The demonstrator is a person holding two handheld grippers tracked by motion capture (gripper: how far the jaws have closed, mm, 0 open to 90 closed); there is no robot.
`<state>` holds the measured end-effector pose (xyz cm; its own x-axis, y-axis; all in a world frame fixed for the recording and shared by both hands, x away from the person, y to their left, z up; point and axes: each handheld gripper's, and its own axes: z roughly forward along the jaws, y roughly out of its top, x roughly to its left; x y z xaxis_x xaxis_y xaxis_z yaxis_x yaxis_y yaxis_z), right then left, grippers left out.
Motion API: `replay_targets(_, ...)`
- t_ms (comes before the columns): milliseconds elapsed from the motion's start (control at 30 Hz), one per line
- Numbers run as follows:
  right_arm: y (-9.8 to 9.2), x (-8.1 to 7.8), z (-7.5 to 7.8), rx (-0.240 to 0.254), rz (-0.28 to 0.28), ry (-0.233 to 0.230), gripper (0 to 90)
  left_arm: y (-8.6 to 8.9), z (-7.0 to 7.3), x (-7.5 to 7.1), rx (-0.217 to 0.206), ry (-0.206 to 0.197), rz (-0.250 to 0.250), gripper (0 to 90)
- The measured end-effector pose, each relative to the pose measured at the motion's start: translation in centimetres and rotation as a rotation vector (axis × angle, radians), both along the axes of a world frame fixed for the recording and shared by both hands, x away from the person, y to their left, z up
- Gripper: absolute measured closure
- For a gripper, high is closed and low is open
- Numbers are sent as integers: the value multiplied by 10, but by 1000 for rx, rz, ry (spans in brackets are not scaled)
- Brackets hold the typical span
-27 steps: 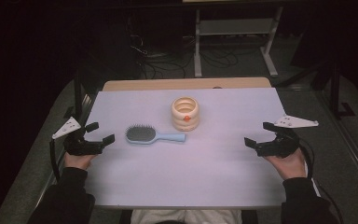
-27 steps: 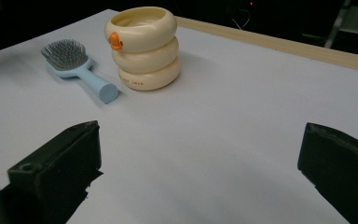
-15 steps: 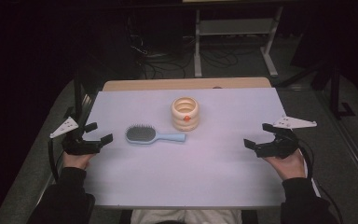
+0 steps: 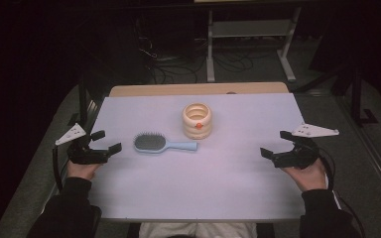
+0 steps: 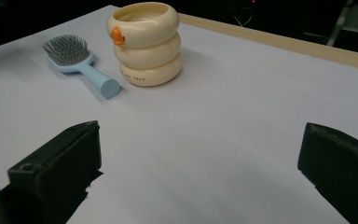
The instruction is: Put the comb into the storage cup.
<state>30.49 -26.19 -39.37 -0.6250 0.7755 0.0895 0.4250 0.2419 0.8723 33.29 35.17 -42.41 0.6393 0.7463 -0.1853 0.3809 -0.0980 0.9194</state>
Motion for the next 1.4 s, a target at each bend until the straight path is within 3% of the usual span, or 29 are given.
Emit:
replay_targets(200, 0, 1, -1, 0, 3, 6, 0, -8, 6, 3, 42, -11, -24, 0)
replay_targets(467, -1, 2, -1, -10, 2, 6, 0, -17, 13, 14, 55, 26, -59, 0)
replay_targets(800, -3, 3, -1, -6, 1, 12, 0, -33, 34, 27, 125, 46, -128, 0)
replay_targets(1033, -2, 3, -2, -11, 7, 17, 0, -45, 48, 34, 160, 35, -163, 7)
replay_targets(1400, -1, 4, -2, -15, 13, 20, 0, -65, 56, 50, 203, 45, -205, 7)
